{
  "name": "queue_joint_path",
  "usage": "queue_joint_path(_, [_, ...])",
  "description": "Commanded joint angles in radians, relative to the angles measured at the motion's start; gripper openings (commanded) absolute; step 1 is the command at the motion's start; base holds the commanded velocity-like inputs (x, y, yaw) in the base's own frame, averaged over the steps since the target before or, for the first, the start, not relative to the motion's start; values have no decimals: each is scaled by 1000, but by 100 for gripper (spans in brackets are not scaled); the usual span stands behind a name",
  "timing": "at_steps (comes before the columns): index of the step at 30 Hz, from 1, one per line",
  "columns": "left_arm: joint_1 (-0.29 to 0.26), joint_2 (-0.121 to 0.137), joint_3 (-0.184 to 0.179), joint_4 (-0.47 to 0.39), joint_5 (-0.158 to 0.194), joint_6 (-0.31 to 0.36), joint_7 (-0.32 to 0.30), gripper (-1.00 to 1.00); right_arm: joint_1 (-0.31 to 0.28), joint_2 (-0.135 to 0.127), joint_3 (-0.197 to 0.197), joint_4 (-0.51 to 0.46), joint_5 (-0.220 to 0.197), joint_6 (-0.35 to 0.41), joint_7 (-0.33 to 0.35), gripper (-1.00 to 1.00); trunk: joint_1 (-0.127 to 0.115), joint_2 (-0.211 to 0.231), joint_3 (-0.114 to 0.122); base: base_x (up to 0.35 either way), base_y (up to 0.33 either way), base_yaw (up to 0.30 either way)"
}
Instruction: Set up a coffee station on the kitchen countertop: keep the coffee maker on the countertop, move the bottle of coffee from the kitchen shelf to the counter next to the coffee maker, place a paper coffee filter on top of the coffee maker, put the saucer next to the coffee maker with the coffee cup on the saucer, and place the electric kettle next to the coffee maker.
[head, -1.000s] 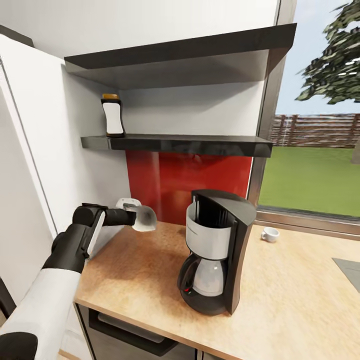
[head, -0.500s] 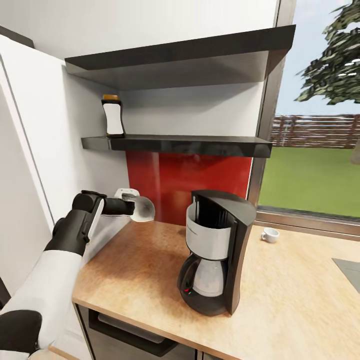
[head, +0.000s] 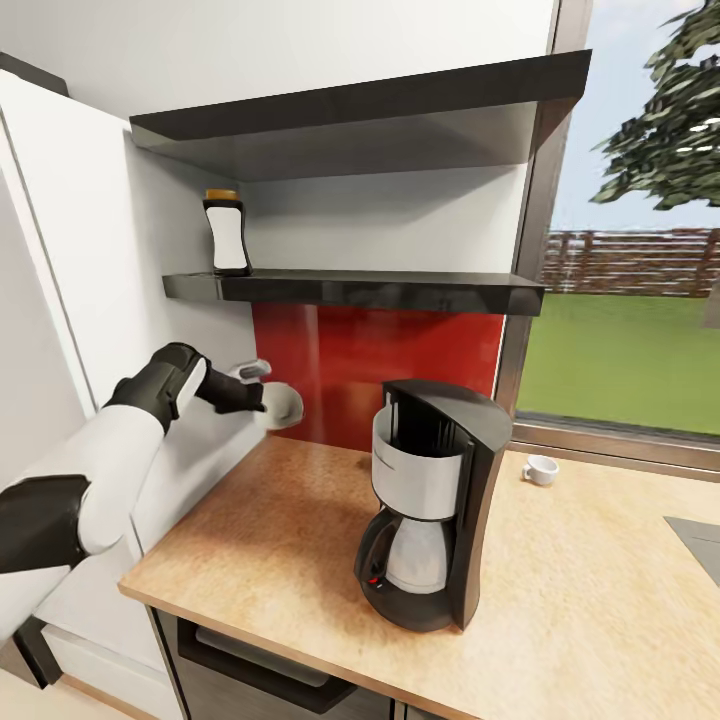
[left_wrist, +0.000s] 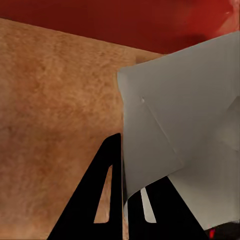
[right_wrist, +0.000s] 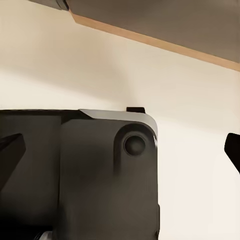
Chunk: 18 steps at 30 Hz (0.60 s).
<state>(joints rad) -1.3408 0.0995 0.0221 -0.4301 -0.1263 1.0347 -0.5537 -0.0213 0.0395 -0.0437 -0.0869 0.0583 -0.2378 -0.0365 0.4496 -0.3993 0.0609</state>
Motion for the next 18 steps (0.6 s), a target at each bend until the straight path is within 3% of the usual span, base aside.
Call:
queue_joint_path(1, [-5, 2, 1, 4, -14, 1, -32, -100, 0, 0, -5, 0, 6, -3, -3, 100, 0, -1, 0, 0, 0, 0])
queue_joint_path(5, [-13, 11, -7, 10, -19, -1, -114, -100, -1, 0, -5, 0, 5, -3, -3, 100, 0, -1, 0, 0, 0, 0])
queue_joint_path(6, [-15, 20, -51, 11, -23, -3, -175, -100, -1, 1, -6, 0, 5, -3, -3, 100, 0, -1, 0, 0, 0, 0])
queue_joint_path(11, [-16, 28, -165, 13, -25, -3, -250, -100, -1, 1, -6, 0, 5, -3, -3, 100, 0, -1, 0, 0, 0, 0])
queue_joint_path(13, [-17, 30, -208, 13, -26, -5, -312, -100, 0, 1, -5, -1, 5, -3, -3, 100, 0, -1, 0, 0, 0, 0])
queue_joint_path(18, [-20, 31, -251, 13, -29, -7, -399, -100, 0, 2, -5, 0, 5, -3, -3, 100, 0, -1, 0, -118, 0, 0])
